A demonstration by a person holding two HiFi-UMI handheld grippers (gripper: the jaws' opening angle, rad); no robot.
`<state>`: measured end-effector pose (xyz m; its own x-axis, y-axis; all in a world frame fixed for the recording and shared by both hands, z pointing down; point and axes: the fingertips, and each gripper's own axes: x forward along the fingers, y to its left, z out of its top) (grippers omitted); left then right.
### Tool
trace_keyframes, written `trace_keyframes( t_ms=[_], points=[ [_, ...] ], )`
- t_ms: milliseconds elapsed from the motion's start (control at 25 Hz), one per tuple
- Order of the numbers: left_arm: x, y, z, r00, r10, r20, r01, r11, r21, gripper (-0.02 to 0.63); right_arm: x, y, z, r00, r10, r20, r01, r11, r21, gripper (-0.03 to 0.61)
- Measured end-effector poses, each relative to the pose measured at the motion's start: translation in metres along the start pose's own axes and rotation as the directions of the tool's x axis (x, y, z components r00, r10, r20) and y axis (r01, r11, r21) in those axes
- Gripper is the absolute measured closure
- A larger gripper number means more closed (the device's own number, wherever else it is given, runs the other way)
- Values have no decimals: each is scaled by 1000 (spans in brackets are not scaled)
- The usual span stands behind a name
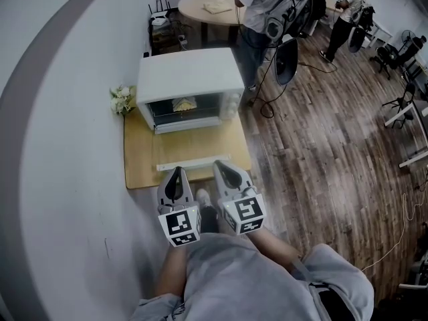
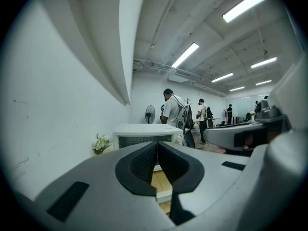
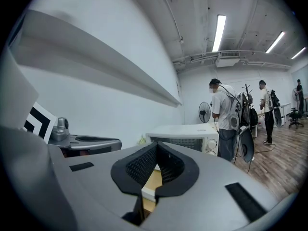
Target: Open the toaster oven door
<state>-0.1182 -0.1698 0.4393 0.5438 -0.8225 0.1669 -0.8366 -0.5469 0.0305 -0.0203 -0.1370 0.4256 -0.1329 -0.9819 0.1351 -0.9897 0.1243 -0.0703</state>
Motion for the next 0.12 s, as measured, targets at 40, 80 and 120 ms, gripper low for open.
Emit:
trace_keyframes(
  t_ms=[40, 80, 120],
  points=[
    [0, 0, 0, 1000, 0, 0, 0, 1000, -1, 607, 0, -1, 1, 1000, -3, 1, 3, 1000, -3, 580],
    [1, -1, 1, 1000, -1, 1, 1, 1000, -2, 607, 0, -2, 1, 1000, -5, 2, 5, 1000, -5, 580],
    [1, -1, 2, 1000, -1, 2, 1, 1000, -4, 607, 1, -3, 1, 1000, -6, 2, 6, 1000, -7, 580]
  ],
)
